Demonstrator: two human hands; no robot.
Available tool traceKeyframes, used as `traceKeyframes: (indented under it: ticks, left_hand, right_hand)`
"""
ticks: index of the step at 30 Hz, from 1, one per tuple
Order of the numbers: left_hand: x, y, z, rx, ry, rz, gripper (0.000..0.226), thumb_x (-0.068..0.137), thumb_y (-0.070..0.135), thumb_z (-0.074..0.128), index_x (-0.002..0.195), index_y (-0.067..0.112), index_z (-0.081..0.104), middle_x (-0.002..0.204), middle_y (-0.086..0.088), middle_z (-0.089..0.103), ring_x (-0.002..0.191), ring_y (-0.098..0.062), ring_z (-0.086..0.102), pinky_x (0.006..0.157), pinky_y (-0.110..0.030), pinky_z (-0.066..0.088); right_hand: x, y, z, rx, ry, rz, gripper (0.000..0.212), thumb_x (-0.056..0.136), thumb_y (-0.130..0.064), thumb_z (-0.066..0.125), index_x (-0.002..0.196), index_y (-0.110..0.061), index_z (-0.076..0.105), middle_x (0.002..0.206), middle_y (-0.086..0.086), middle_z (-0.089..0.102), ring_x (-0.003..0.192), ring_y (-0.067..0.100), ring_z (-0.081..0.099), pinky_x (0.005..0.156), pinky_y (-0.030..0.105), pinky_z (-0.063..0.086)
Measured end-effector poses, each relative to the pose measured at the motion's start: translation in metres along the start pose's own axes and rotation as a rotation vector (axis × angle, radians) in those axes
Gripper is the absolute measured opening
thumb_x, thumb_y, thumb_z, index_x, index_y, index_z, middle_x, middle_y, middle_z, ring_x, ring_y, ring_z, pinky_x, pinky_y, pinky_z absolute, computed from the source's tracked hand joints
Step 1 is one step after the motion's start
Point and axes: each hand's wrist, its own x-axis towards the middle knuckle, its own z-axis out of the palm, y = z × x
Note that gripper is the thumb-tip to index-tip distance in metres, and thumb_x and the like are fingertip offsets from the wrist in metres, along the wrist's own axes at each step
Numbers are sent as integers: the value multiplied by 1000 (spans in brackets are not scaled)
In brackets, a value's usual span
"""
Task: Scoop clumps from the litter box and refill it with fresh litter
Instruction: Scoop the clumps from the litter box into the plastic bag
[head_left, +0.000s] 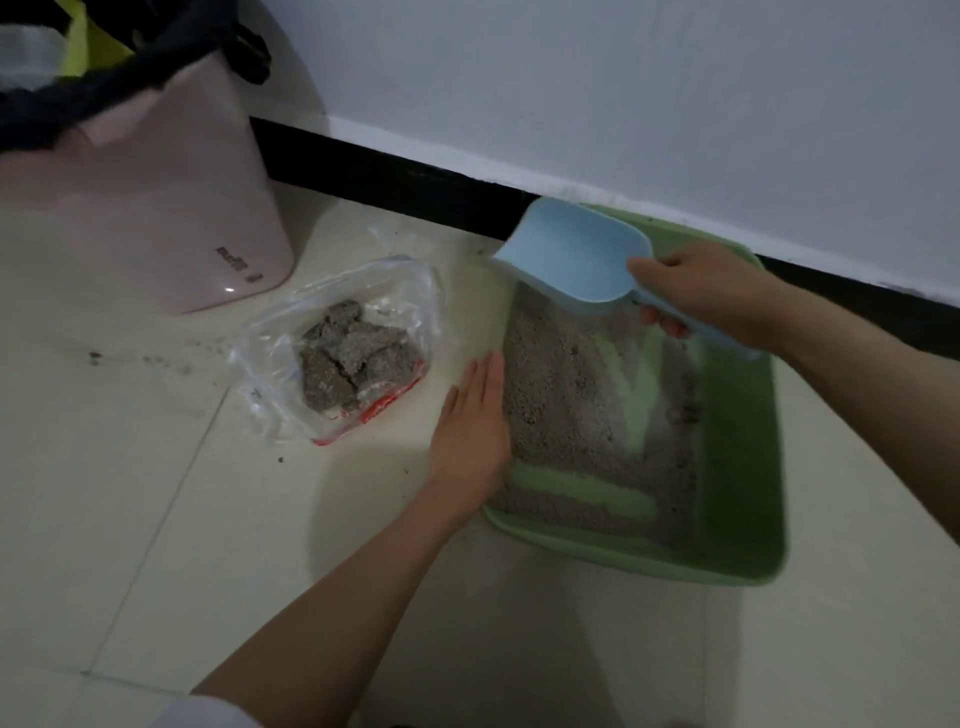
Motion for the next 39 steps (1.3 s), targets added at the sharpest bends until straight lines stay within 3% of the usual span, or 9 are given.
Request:
traceKeyframes:
  ticks: [5, 7, 10, 12, 18, 22, 29, 33, 39]
  left_hand:
    - [-2, 3, -2, -14, 28, -17, 67, 93, 5, 33, 148, 10, -4, 158, -10, 2, 145, -21, 4, 117, -33, 12]
    - [-1, 2, 0, -11, 38, -12, 68, 92, 5, 34, 148, 9, -3, 158, -11, 3, 145, -21, 3, 117, -33, 12]
    - [0, 1, 3, -29, 63, 6, 70, 89, 1, 36, 149, 9, 2, 157, -12, 8, 145, -22, 6, 117, -33, 13]
    - [0, -1, 4, -44, 69, 8, 69, 88, 0, 35, 150, 10, 4, 157, -13, 10, 145, -23, 7, 117, -34, 13]
    - [1, -5, 7, -20, 62, 31, 68, 89, 1, 36, 149, 8, 5, 156, -16, 10, 145, -26, 10, 117, -36, 14]
    - [2, -8, 10, -11, 69, 54, 68, 89, 1, 36, 149, 8, 6, 155, -17, 12, 144, -27, 11, 116, -35, 13]
    - [1, -7, 10, -12, 83, 67, 67, 90, 0, 36, 149, 8, 6, 156, -14, 12, 145, -23, 10, 114, -27, 8]
    - [2, -9, 11, -27, 85, 90, 67, 89, 0, 35, 149, 9, 7, 155, -16, 16, 144, -26, 15, 117, -39, 17]
    - [2, -8, 14, -54, 99, 89, 67, 88, 0, 35, 149, 10, 9, 154, -15, 20, 143, -28, 19, 114, -46, 24]
  right_hand:
    - [-34, 77, 7, 267, 129, 296, 43, 101, -24, 37, 68, 1, 51, 32, -1, 46, 26, 9, 39, 30, 11, 28]
    - [-48, 100, 19, 488, 115, 435, 40, 100, -21, 38, 69, 1, 48, 32, 1, 46, 22, 6, 37, 30, 10, 27]
    - [-64, 122, 40, 715, 75, 566, 40, 101, -20, 38, 66, -1, 45, 46, 8, 45, 38, 16, 39, 31, 13, 28]
    - [-73, 129, 54, 820, 54, 618, 39, 102, -21, 35, 69, -2, 44, 58, 10, 41, 47, 18, 34, 31, 13, 28]
    - [-80, 146, 86, 983, -24, 796, 33, 100, -16, 31, 73, -4, 44, 60, 7, 38, 49, 15, 33, 33, 17, 30]
    - [-72, 149, 85, 1127, 52, 825, 31, 98, -6, 27, 73, -4, 46, 62, 7, 34, 51, 15, 28, 46, 24, 25]
    - [-53, 155, 80, 1191, 77, 798, 28, 95, -5, 26, 77, -5, 47, 64, 8, 37, 52, 17, 29, 48, 27, 27]
    - [-21, 162, 69, 1121, 77, 753, 22, 97, -9, 27, 97, 1, 47, 68, 10, 42, 56, 19, 36, 49, 29, 32]
    - [27, 158, 50, 1100, 98, 713, 27, 99, -10, 26, 89, -1, 48, 72, 9, 44, 58, 18, 38, 51, 29, 34]
